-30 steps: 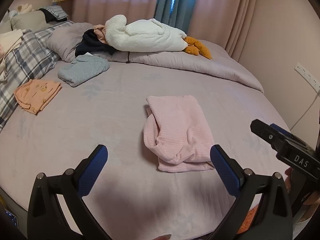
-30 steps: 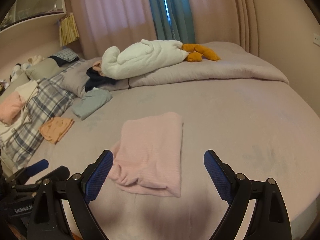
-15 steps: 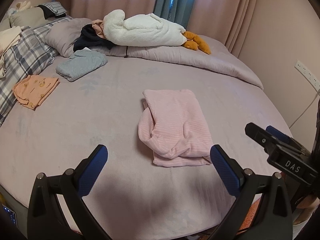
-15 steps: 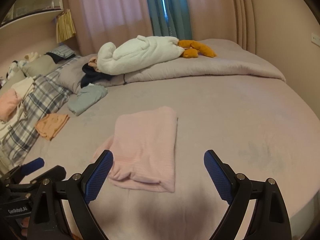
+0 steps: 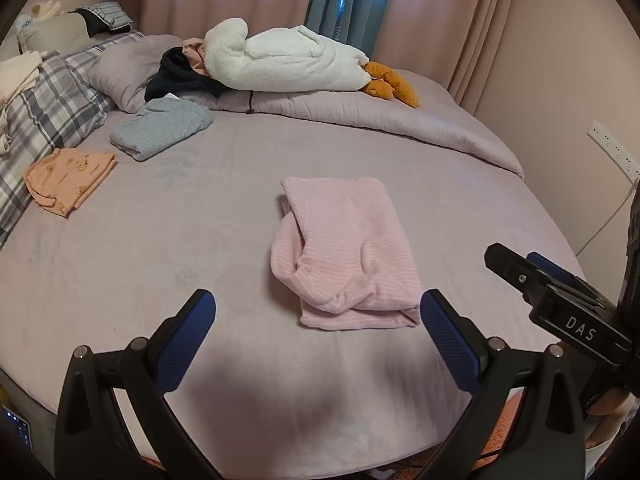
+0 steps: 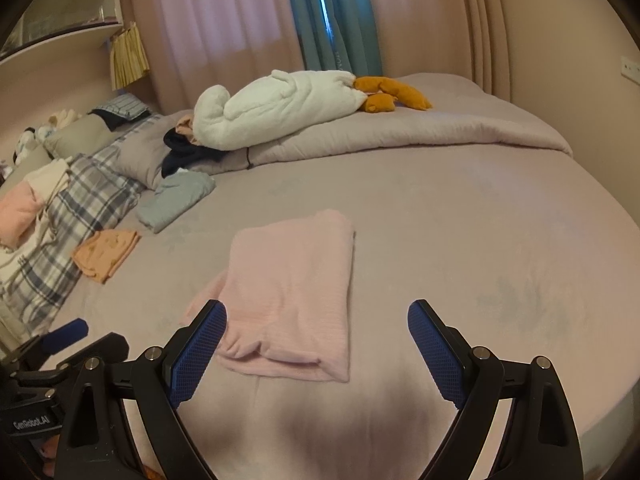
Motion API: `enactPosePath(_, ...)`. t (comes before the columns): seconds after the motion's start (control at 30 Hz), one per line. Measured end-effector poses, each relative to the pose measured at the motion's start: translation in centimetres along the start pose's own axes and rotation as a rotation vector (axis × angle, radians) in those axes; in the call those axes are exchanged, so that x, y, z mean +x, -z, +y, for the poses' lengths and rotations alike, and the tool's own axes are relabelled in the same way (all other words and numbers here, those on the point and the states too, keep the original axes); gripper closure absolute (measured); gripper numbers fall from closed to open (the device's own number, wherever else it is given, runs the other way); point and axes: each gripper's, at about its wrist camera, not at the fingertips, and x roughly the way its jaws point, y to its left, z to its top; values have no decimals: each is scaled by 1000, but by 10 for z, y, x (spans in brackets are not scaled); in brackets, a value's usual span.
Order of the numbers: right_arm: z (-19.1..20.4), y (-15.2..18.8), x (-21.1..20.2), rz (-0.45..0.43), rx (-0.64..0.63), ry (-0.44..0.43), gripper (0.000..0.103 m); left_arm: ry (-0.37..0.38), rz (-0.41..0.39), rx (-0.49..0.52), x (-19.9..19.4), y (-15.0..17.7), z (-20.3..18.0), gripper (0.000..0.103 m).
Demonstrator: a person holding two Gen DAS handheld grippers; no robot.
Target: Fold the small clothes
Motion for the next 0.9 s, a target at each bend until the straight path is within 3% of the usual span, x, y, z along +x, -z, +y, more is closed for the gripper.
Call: enactPosePath(0.9, 0, -4, -3, -3, -7, -9, 11, -10, 5, 25, -1, 5, -2, 1)
